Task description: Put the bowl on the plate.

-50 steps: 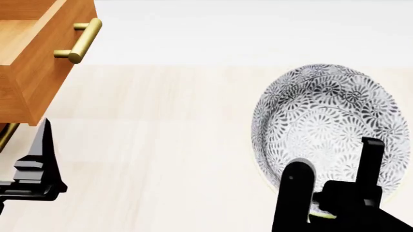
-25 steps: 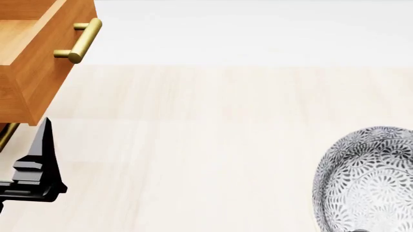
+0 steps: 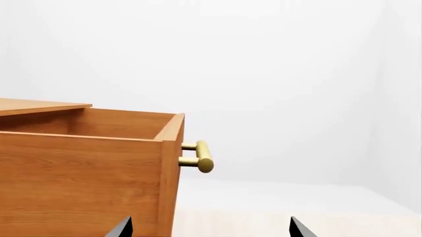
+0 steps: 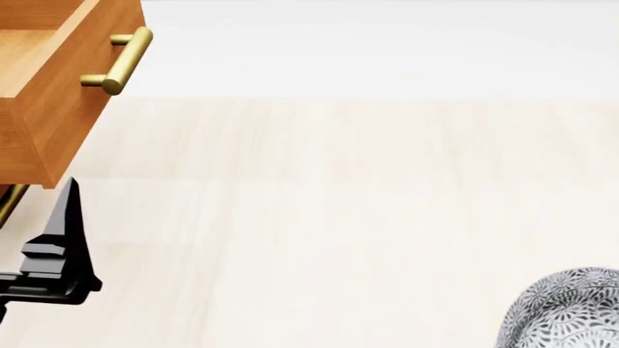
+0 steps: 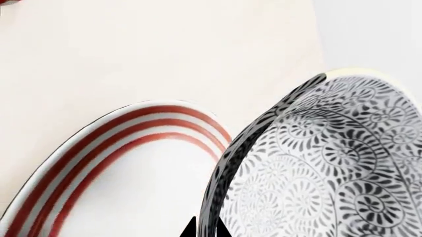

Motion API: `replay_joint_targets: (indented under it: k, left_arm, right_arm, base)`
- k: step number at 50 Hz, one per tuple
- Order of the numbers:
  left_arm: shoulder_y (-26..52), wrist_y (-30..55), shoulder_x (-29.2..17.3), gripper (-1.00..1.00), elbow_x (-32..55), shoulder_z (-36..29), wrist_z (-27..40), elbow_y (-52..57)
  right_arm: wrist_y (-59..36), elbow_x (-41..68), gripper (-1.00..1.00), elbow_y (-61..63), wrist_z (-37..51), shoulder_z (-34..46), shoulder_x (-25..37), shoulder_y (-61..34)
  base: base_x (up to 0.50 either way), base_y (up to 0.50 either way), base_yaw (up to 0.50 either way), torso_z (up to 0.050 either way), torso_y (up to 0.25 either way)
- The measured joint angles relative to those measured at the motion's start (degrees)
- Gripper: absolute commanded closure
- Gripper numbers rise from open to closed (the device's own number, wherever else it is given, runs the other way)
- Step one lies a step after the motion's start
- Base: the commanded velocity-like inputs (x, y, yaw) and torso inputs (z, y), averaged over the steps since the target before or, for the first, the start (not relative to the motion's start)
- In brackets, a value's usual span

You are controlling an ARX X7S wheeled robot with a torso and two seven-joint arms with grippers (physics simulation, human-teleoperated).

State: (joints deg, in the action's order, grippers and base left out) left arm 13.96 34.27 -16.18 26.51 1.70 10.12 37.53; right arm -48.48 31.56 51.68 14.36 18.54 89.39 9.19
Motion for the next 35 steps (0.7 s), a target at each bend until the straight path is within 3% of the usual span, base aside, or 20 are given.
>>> replay_joint_targets:
  k: [35]
  left_arm:
    - [0.3,-0.1,-0.8,-1.0,0.3,-0.9,1.0,0.0]
  right_arm:
    - [12.2,-0.9,1.0,-10.5,5.2,5.7,-1.4,8.4]
  base:
    - [0.0,0.0,0.0,0.0,0.0]
